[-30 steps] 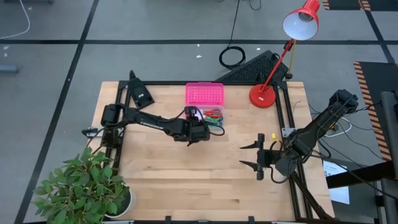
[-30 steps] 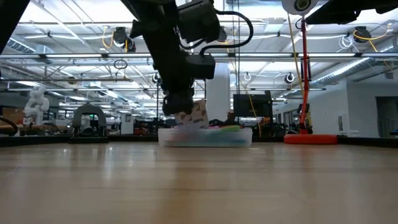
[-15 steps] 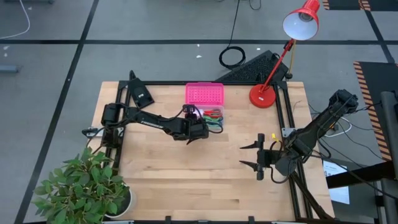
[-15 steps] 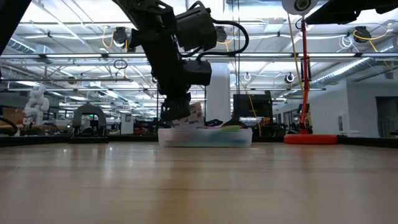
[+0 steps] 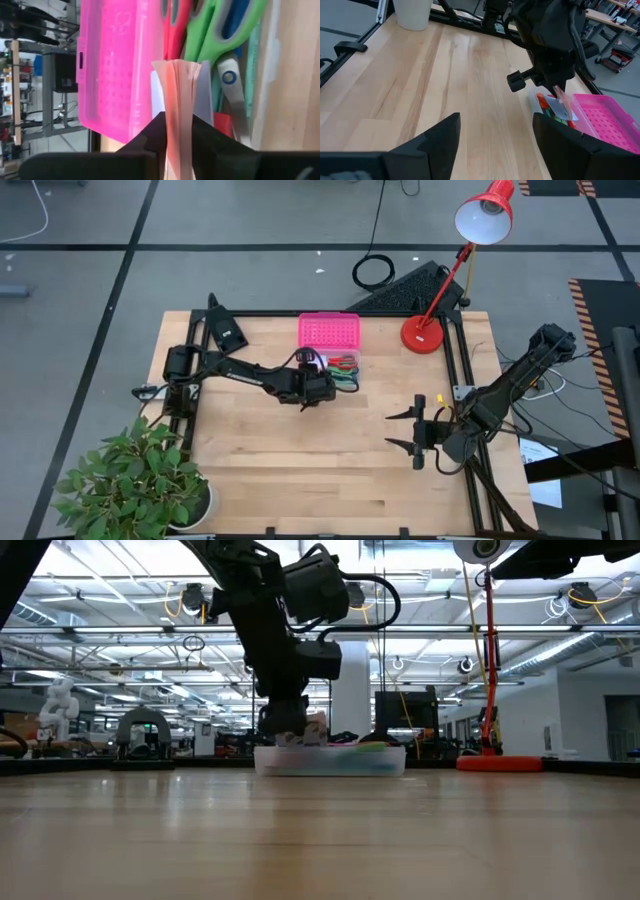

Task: Pack school essentials
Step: Put the pink sticky notes into the supply box, then return to Home Position

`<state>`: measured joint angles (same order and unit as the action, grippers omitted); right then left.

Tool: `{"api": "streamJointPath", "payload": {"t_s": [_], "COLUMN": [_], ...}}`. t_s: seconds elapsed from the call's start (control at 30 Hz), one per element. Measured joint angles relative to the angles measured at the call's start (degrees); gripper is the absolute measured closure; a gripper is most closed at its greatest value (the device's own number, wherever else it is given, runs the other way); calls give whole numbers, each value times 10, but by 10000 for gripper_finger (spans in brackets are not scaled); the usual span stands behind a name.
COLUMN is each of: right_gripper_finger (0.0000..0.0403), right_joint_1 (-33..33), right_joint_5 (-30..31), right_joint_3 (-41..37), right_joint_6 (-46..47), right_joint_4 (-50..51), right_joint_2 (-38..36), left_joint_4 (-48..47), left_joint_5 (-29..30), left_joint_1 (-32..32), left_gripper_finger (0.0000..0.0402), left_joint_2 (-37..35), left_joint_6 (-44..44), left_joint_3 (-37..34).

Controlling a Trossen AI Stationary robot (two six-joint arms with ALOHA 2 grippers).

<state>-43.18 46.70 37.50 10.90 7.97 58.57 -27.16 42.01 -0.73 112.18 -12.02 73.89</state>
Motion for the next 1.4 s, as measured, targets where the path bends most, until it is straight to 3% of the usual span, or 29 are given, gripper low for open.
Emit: {"api": "streamJointPath", "payload": {"t_s": [0.63, 1.13, 1.4], "right_gripper_finger": [161, 161, 161], "right_joint_1": [0, 0, 0], "right_joint_5": [-2, -2, -2], "right_joint_3": [0, 0, 0], "right_joint_6": [0, 0, -1], "right_joint_4": [0, 0, 2], "right_joint_2": [0, 0, 0], "left_joint_4": [-15, -40, -48], "left_joint_5": [-81, -95, -90], "left_joint_1": [0, 1, 5], "left_gripper_finger": [187, 198, 215], "left_joint_2": [0, -24, -94], "left_joint_6": [3, 14, 51], "left_joint_3": [1, 3, 2]}}
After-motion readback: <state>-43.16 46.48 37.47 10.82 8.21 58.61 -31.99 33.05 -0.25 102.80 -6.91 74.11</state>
